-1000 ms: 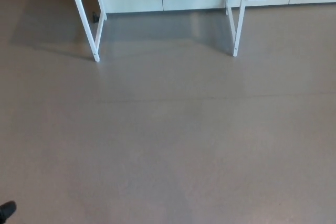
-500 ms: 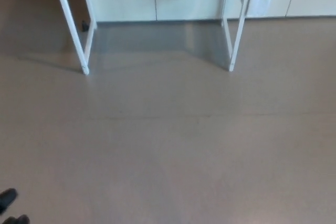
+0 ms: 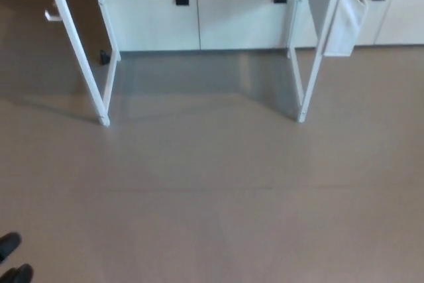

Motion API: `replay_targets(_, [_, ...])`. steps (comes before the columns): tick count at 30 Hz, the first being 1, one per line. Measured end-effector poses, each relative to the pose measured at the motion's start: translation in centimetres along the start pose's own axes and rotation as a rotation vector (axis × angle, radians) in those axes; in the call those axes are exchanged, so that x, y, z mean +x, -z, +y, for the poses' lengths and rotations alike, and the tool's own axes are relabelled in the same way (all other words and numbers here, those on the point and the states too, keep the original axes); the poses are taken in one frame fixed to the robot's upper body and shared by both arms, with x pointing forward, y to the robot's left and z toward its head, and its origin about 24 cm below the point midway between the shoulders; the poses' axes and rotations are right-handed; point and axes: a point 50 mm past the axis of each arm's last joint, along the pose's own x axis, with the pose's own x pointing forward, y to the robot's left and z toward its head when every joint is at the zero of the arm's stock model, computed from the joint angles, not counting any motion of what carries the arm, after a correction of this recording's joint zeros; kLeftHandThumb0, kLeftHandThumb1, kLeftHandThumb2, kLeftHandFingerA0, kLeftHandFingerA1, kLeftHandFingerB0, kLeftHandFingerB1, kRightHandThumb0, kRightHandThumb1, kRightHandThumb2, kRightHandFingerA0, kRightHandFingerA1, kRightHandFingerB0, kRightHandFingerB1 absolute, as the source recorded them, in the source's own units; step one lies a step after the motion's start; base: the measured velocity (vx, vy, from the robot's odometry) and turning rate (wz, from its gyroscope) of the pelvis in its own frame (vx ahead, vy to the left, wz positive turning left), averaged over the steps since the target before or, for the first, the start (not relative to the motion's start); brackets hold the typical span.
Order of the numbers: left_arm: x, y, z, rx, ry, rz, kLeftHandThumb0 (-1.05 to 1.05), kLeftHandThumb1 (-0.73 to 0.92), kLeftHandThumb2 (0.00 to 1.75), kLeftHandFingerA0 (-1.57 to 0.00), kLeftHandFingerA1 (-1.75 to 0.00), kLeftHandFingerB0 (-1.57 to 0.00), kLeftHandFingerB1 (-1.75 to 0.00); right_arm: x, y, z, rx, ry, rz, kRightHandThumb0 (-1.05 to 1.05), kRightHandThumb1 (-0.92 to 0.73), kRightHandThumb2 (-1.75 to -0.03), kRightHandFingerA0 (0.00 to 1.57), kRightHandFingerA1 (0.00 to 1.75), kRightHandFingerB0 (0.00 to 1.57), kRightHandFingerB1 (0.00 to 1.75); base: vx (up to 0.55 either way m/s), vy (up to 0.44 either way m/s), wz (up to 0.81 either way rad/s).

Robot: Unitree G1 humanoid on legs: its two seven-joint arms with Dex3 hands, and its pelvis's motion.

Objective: The robot walk up to a desk on which a bottle is kept on the left hand side and a container is kept on the right hand side. The robot uses its left hand to pick up the bottle and places it in the container.

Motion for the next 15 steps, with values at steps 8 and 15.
replay_targets(8, [-0.01, 0.18, 0.02, -0.003, 0.005, 0.012, -0.21, 0.66, 0.60, -0.50, -0.40, -0.39, -0.33, -0.18, 0.01, 0.11, 0.003, 0.003, 0.007, -0.10, -0.51, -0.93, 0.39, 0.61, 0.05, 0.45, 0.41, -0.030, -0.06])
replay_targets(15, [0.21, 0.03, -0.11, 0.003, 0.017, 0.019, -0.23, 0.65, 0.60, -0.53, -0.42, -0.43, -0.34, -0.28, 0.70, 0.01, 0.017, 0.012, 0.034, -0.13, -0.52, -0.93, 0.39, 0.61, 0.04, 0.45, 0.43, 0.114, -0.26])
